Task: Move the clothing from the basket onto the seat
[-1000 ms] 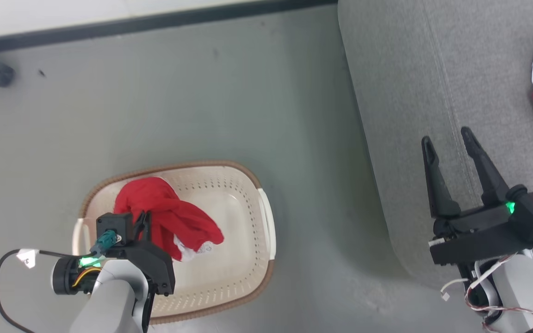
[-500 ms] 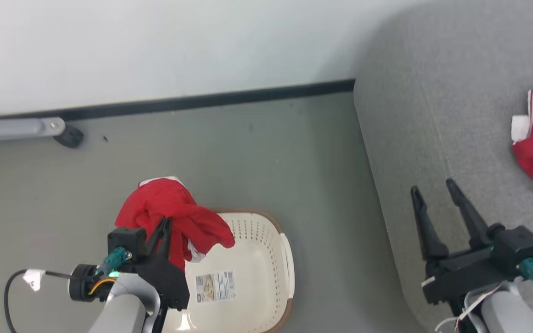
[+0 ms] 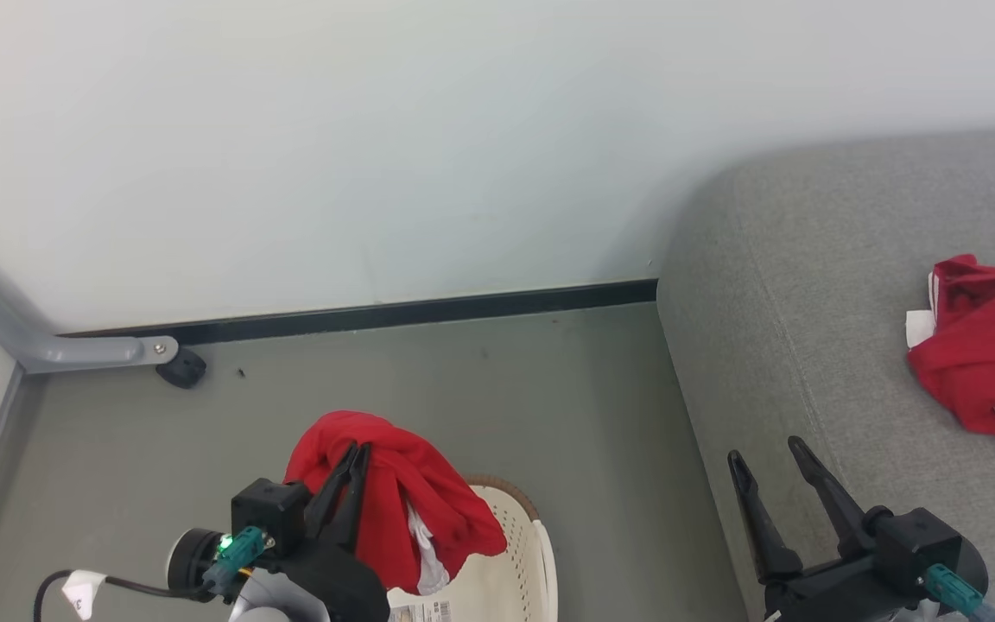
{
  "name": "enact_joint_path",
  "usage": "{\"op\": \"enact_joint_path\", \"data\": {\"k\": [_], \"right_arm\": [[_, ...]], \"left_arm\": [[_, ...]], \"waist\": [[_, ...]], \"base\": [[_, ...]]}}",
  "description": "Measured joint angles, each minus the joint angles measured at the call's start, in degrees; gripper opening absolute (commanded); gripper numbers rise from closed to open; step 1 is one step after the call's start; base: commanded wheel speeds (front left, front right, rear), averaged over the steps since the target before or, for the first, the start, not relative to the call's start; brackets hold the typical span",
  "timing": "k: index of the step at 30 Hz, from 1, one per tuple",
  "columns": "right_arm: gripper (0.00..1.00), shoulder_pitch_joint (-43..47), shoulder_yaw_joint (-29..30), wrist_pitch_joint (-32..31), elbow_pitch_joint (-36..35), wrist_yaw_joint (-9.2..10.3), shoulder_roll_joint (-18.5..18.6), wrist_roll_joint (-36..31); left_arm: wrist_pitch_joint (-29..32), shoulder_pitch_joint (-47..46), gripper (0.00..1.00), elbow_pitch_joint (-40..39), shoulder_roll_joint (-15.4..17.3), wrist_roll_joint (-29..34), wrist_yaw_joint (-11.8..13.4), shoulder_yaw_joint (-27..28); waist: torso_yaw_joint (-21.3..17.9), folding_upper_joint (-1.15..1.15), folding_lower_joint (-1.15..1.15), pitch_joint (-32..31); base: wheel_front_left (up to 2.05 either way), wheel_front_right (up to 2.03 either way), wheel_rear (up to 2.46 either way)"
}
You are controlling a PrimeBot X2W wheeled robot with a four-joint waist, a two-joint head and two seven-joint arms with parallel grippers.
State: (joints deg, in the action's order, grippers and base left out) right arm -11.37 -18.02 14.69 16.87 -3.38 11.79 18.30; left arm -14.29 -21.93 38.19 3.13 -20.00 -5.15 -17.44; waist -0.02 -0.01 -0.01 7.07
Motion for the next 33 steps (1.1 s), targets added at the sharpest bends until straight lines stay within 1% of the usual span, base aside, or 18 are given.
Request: {"op": "enact_joint_path", "data": {"k": [2,6,8,14,16,20,29,33], "right_arm": [[1.0,0.57,-0.29,0.0,-0.16,-0.01,-0.13,0.01],[1.0,1.29,-0.86,0.0,-0.85,-0.16,-0.22,0.0],[1.0,1.76,-1.2,0.0,-1.26,-0.16,-0.27,0.0],[1.0,2.93,-2.16,-0.01,-2.76,-0.19,-0.58,-0.01],[1.0,2.95,-2.72,-0.02,-3.45,-0.24,-0.8,-0.05],[1.0,2.95,-4.1,-0.46,-4.15,-0.68,-1.18,-0.09],[1.0,2.63,-9.72,-1.78,-5.63,-2.41,-2.78,-0.26],[1.0,2.4,-12.49,-2.59,-5.7,-2.78,-3.58,-0.42]], "left_arm": [[-0.01,1.07,0.0,-2.42,0.01,0.15,-0.45,-0.53],[-0.01,2.73,0.0,-7.14,0.0,0.44,-0.51,-1.86],[-0.01,3.46,0.0,-9.47,0.0,0.51,-0.94,-2.34],[-0.01,5.13,0.0,-15.74,0.02,1.66,-1.01,-5.05],[-0.01,5.54,0.0,-17.46,-0.01,2.03,-1.44,-5.9],[-0.01,6.04,0.0,-19.52,0.01,2.04,-1.46,-7.61],[0.66,6.09,0.0,-23.16,0.02,2.04,-1.47,-10.05],[1.52,6.19,0.0,-24.25,0.0,2.04,-1.48,-10.87]], "waist": [[-0.08,0.0,0.0,-1.17],[-0.49,0.0,0.0,-2.93],[-0.79,0.0,0.0,-3.53],[-1.58,0.0,0.0,-4.93],[-1.71,0.0,0.0,-5.1],[-1.79,0.01,0.01,-5.3],[-1.52,0.01,0.01,-5.51],[-1.26,0.01,0.01,-5.55]], "base": [[0.0,0.0,0.0],[0.0,0.0,0.0],[0.0,0.0,0.0],[0.0,0.0,0.0],[0.0,0.0,0.0],[0.0,0.0,0.0],[0.0,0.0,0.0],[0.0,0.0,0.0]]}}
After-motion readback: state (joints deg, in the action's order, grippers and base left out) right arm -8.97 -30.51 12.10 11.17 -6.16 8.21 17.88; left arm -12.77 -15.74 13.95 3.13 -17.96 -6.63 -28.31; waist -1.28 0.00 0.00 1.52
